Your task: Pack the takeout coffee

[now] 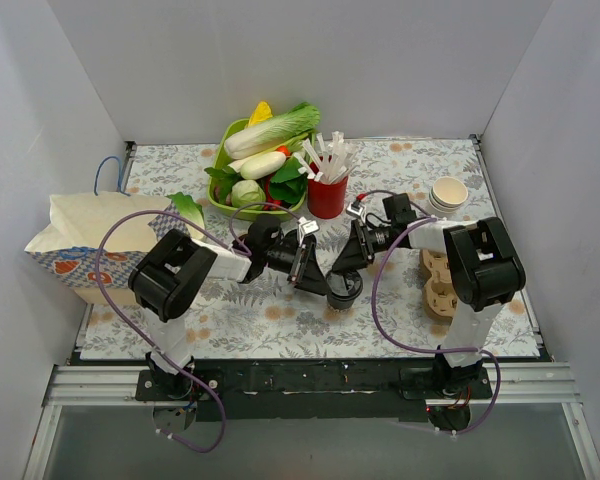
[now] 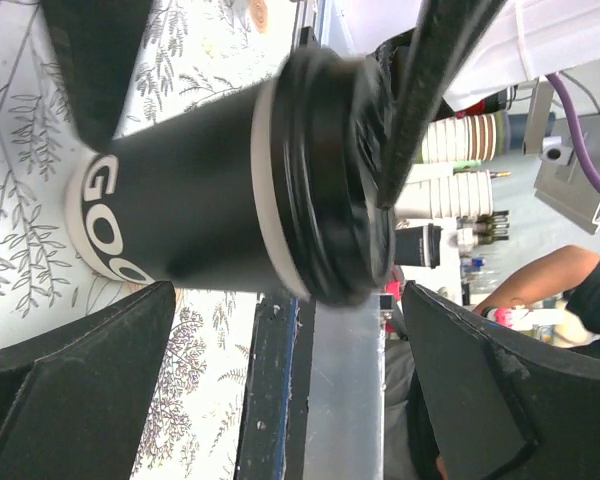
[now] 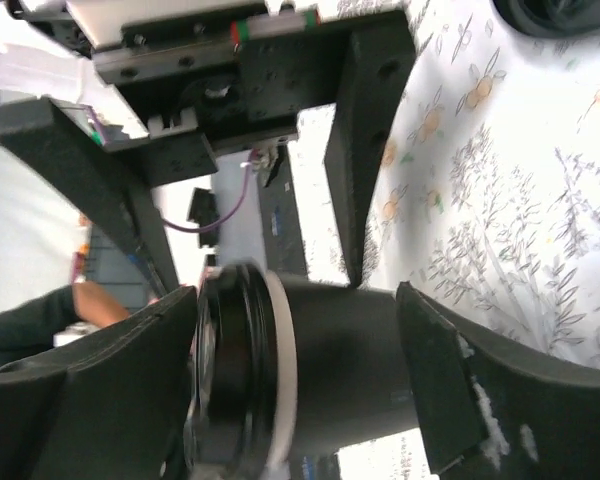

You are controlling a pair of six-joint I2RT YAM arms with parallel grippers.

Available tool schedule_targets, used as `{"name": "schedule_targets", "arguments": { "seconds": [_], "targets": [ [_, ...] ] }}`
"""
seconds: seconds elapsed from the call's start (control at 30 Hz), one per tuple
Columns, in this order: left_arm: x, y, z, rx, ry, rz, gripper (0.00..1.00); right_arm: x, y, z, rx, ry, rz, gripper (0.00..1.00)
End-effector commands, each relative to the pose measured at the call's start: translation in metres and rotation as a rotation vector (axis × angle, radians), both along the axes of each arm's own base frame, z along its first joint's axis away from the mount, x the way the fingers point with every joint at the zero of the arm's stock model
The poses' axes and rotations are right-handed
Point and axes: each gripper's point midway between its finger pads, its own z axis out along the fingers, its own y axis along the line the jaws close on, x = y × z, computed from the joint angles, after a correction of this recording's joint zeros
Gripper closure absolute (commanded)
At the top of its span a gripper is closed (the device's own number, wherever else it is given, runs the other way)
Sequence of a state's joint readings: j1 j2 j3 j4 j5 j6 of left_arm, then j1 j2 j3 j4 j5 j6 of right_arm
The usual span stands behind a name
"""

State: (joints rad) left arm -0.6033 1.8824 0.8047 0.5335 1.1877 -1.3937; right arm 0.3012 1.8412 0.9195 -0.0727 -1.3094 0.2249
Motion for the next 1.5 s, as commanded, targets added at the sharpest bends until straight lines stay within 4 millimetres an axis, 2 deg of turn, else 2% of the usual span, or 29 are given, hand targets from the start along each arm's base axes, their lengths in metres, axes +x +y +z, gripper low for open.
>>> {"name": "schedule_targets", "arguments": {
  "seconds": [0.0,0.1,0.33,0.43,0.5,0.53,0.6,0.63,0.67,0.77,0.87,1.03,1.13,1.23,1.47],
  "targets": [
    [0.004,-0.007,0.029,-0.054,-0.146,-0.005,0.02,0.028,0.006,0.022,-0.015,-0.2,-0.005,0.08],
    [0.006,-0.005,0.029,-0.051,-0.141,0.007,0.02,0.038,0.004,0.028,-0.027,-0.272,-0.008,0.06],
    [0.017,-0.001,0.033,-0.048,-0.11,0.043,0.02,0.047,-0.008,0.033,-0.059,-0.329,-0.034,0.05],
    [0.03,0.008,0.036,-0.036,-0.079,0.082,0.02,0.055,-0.025,0.042,-0.096,-0.381,-0.078,0.05],
    [0.043,0.014,0.039,-0.04,-0.058,0.126,0.02,0.05,-0.034,0.042,-0.121,-0.371,-0.083,0.05],
    [0.047,0.014,0.037,-0.039,-0.044,0.138,0.02,0.049,-0.039,0.044,-0.121,-0.42,-0.075,0.04],
    [0.057,0.01,0.043,-0.053,-0.035,0.154,0.02,0.032,-0.044,0.041,-0.141,-0.395,-0.053,0.04],
    [0.061,0.007,0.038,-0.045,-0.012,0.166,0.02,0.027,-0.045,0.044,-0.14,-0.413,-0.045,0.03],
    [0.067,0.004,0.042,-0.064,-0.028,0.178,0.02,0.018,-0.048,0.038,-0.143,-0.419,-0.031,0.02],
    [0.071,0.0,0.041,-0.068,0.006,0.179,0.02,0.005,-0.052,0.031,-0.168,-0.454,-0.011,0.02],
    [0.065,0.003,0.045,-0.075,-0.034,0.151,0.02,0.005,-0.055,0.032,-0.197,-0.543,0.003,0.02],
    [0.035,0.013,0.034,-0.063,-0.101,0.087,0.02,0.02,-0.055,0.046,-0.223,-0.76,-0.001,0.02],
    [0.02,0.007,0.029,-0.026,-0.139,0.055,0.02,0.024,-0.053,0.05,-0.239,-0.841,0.007,0.02],
    [0.012,-0.001,0.024,-0.012,-0.188,0.05,0.02,0.024,-0.049,0.049,-0.253,-0.895,0.031,0.02],
    [0.013,-0.011,0.02,0.003,-0.219,0.076,0.02,0.019,-0.04,0.041,-0.265,-0.94,0.085,0.02]
  ]
}}
